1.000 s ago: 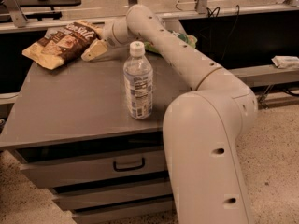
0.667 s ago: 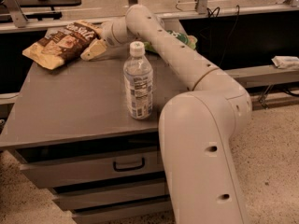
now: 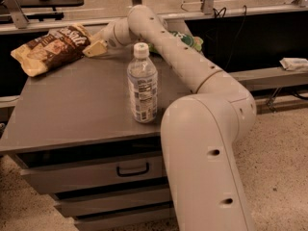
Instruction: Move brown chip bag near blue plastic bottle
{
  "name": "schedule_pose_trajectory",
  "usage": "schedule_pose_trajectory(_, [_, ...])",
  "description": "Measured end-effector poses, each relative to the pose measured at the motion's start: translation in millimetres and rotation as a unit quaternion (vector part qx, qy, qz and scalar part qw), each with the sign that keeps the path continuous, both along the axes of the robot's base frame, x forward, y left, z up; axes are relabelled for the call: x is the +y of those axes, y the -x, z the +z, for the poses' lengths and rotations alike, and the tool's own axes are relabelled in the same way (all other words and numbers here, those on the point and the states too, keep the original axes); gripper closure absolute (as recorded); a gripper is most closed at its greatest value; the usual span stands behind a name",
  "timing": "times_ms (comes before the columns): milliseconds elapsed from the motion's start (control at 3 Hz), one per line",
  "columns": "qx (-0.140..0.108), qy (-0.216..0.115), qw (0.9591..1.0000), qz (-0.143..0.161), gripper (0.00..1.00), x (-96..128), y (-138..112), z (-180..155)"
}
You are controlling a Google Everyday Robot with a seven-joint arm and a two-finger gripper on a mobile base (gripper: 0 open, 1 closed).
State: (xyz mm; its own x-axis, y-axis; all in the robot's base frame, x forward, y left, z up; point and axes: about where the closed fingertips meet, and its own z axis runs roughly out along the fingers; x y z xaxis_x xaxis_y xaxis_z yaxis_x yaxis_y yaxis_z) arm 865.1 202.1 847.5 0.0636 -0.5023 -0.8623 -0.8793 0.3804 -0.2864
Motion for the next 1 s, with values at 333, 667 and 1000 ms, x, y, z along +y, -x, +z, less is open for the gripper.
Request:
schedule_pose_trajectory(333, [0.0, 0.0, 1.0, 0.0, 0.88, 0, 0, 0])
schedule_pose_trajectory(667, [-0.008, -0.003, 0.9999, -0.008, 1.0, -4, 6, 12])
schedule_pose_trajectory(1000, [-0.03, -0.007, 0.9993, -0.021, 1.0, -20, 27, 43])
